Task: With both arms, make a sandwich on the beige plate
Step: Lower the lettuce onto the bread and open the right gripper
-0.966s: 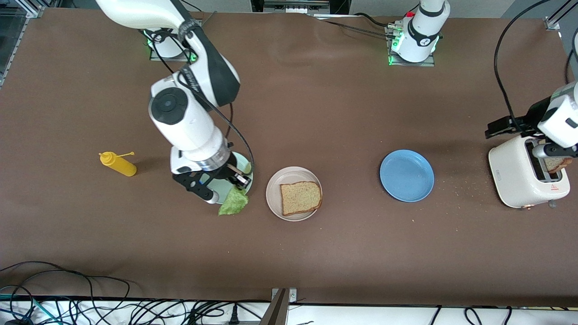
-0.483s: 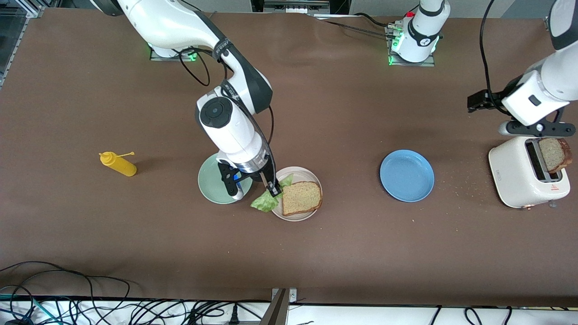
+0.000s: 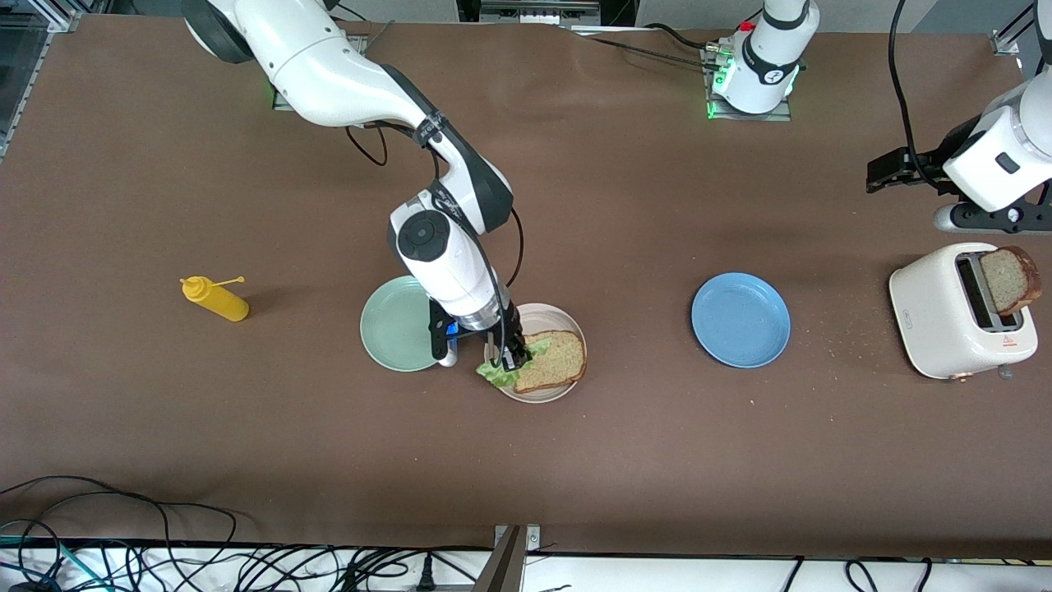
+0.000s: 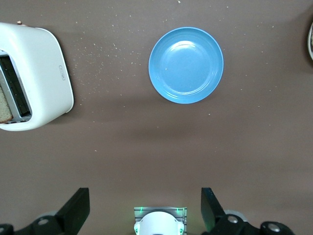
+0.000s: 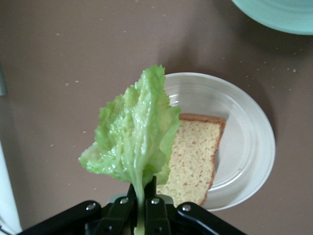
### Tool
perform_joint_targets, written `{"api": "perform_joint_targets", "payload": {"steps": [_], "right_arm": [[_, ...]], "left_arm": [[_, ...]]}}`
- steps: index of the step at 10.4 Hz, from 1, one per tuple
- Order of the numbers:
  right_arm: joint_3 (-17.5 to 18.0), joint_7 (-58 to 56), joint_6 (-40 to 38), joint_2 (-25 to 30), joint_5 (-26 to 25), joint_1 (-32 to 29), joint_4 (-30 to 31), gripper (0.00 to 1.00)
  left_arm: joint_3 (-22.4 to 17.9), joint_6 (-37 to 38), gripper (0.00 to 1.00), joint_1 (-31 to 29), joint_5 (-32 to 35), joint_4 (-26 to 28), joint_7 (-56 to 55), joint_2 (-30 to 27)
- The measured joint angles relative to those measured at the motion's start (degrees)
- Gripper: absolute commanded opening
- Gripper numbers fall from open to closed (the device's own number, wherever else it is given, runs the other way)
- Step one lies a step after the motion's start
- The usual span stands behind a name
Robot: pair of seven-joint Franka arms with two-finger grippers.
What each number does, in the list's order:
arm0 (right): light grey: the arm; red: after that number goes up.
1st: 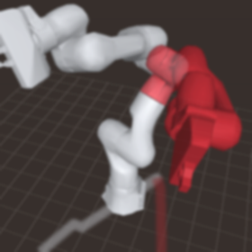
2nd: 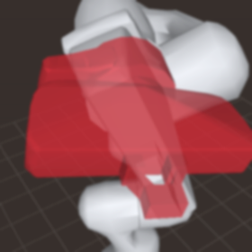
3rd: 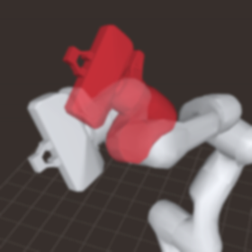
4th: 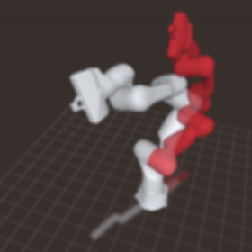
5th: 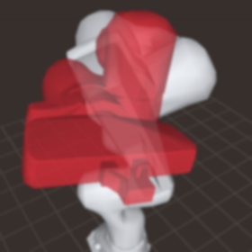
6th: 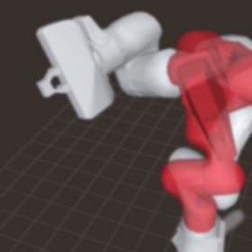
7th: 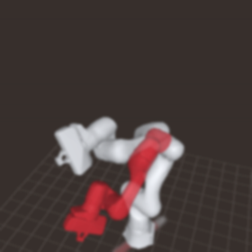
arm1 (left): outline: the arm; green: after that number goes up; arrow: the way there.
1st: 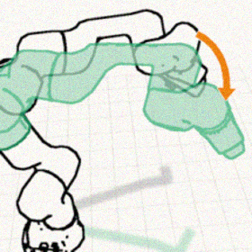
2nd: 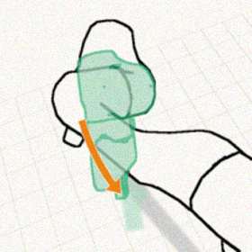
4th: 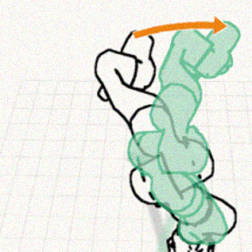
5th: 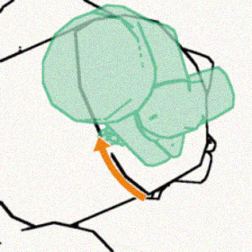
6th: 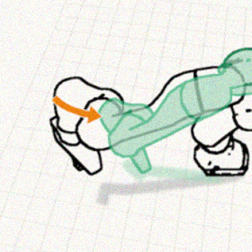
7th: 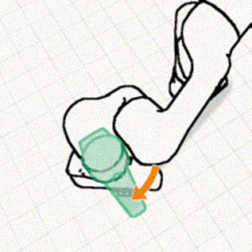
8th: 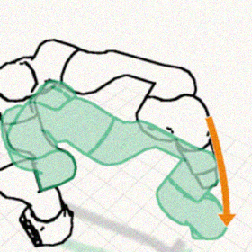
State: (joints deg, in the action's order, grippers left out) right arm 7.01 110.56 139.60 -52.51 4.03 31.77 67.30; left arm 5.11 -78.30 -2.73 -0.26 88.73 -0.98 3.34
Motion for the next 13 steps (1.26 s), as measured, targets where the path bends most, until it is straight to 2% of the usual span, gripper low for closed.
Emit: {"api": "perform_joint_targets", "payload": {"steps": [2,6,13], "right_arm": [[0.6,0.0,-5.6,-0.3,0.5,0.2,0.0,0.00],[0.9,0.2,-6.8,-0.3,0.7,2.2,-0.6,0.00],[0.7,-9.0,-5.3,-1.2,0.0,2.7,-0.7,0.00]], "left_arm": [[-0.1,0.0,1.00,-1.7,-2.2,0.0,-0.1,0.0],[-0.8,-1.8,1.00,-6.8,-3.6,0.0,0.1,0.6],[-2.0,-2.7,1.00,-5.6,-3.6,0.0,0.1,1.2]]}}
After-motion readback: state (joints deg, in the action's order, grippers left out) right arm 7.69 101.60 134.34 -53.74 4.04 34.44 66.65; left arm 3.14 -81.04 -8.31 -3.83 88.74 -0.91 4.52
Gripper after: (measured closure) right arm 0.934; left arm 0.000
